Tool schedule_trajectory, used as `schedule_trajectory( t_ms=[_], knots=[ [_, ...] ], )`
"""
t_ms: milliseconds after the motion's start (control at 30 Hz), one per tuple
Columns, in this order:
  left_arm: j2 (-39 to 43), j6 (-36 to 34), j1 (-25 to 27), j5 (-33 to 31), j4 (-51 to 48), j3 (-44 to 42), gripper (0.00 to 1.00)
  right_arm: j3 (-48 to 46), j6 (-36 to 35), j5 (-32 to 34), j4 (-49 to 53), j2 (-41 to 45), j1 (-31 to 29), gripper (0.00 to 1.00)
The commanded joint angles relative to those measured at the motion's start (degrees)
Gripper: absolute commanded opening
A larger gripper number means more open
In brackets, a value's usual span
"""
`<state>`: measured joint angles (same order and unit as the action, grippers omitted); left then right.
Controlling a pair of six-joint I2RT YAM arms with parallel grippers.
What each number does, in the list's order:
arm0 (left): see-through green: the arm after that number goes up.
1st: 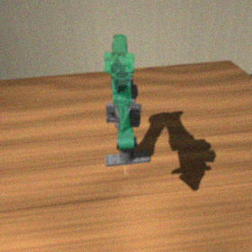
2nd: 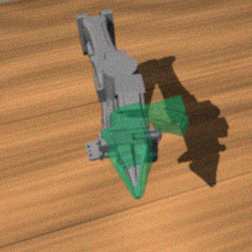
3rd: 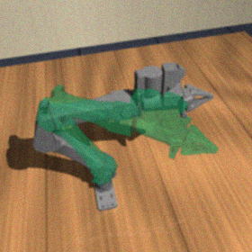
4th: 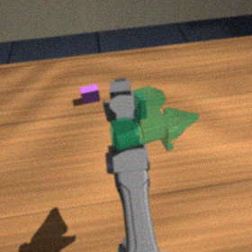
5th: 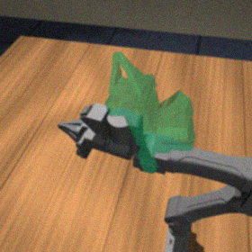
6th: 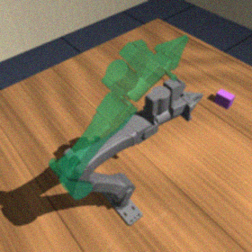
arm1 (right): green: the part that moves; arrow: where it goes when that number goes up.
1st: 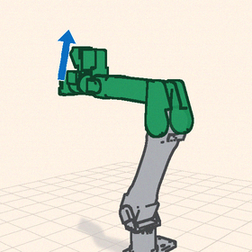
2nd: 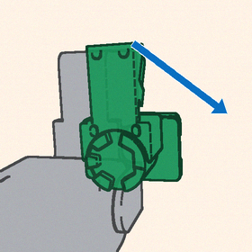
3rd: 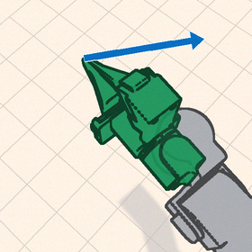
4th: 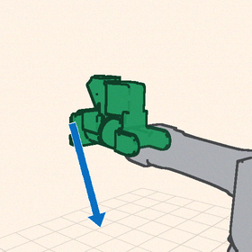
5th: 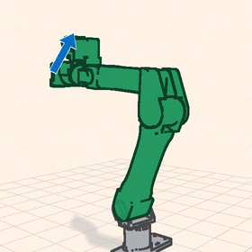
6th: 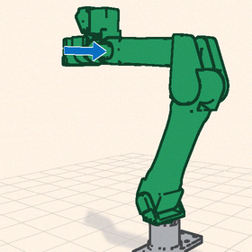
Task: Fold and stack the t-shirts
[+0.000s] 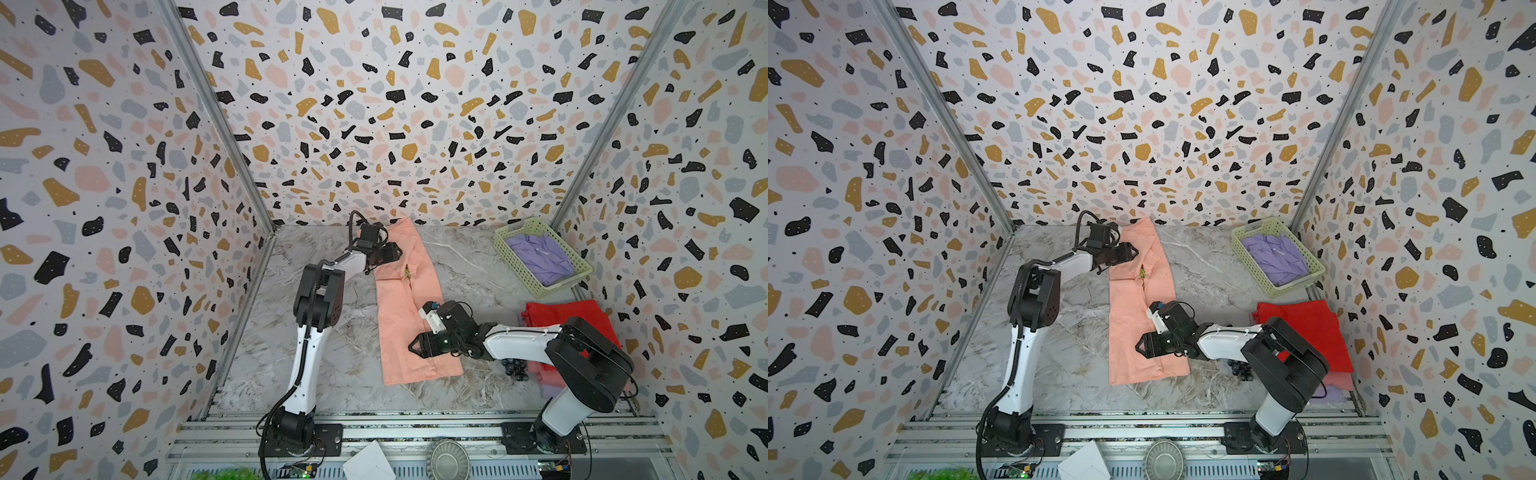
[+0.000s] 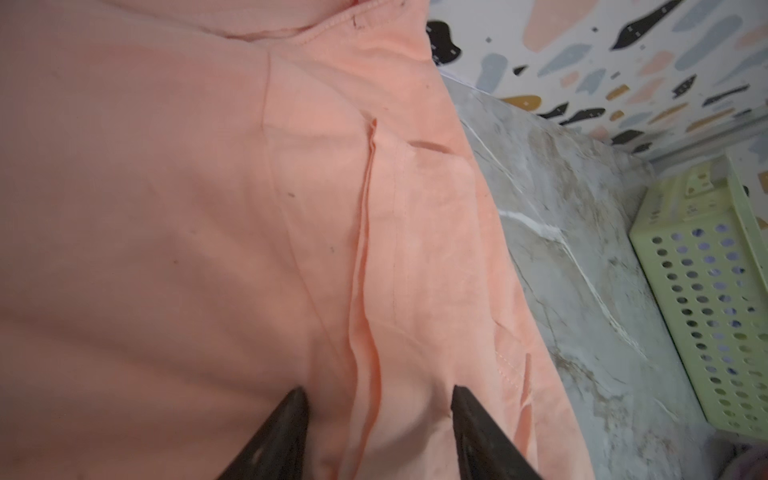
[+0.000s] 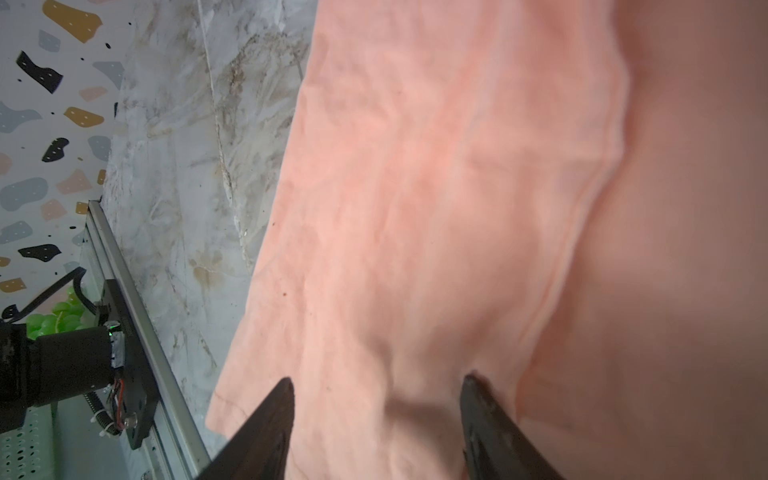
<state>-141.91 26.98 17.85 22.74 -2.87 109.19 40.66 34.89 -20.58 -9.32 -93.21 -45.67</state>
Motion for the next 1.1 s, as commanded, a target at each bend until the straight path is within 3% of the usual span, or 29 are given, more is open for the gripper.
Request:
schedule_trajectory(
  t_ms=[0, 167, 500, 667, 867, 1067],
  knots=[
    [-2.5, -0.9, -0.1, 3.1, -1.2, 2.9, 0.58, -1.8, 0.5, 2.5, 8.7, 1.2, -0.4, 0.64],
    [-3.4, -3.1, 0.2, 1.5, -2.6, 4.9, 0.58, -2.1, -0.5, 0.7, 10.0, 0.3, -1.9, 0.64],
    [-5.6, -8.7, 0.3, -1.7, -8.3, 5.8, 0.59, -2.0, -3.3, -0.9, 15.9, -4.5, -11.6, 0.63],
    [-4.0, -10.9, 0.3, -5.0, -9.2, 3.6, 0.59, -3.0, -5.5, 1.5, 16.7, -3.4, -11.0, 0.63],
    [-3.0, -8.2, 0.3, -6.7, -7.8, 3.5, 0.59, 0.0, -7.8, 5.0, 19.8, -3.7, -8.8, 0.63],
    [3.4, -7.3, 0.3, -4.9, -7.6, 0.8, 0.59, 0.3, -10.9, 5.0, 20.2, 4.0, -9.8, 0.65]
  ],
)
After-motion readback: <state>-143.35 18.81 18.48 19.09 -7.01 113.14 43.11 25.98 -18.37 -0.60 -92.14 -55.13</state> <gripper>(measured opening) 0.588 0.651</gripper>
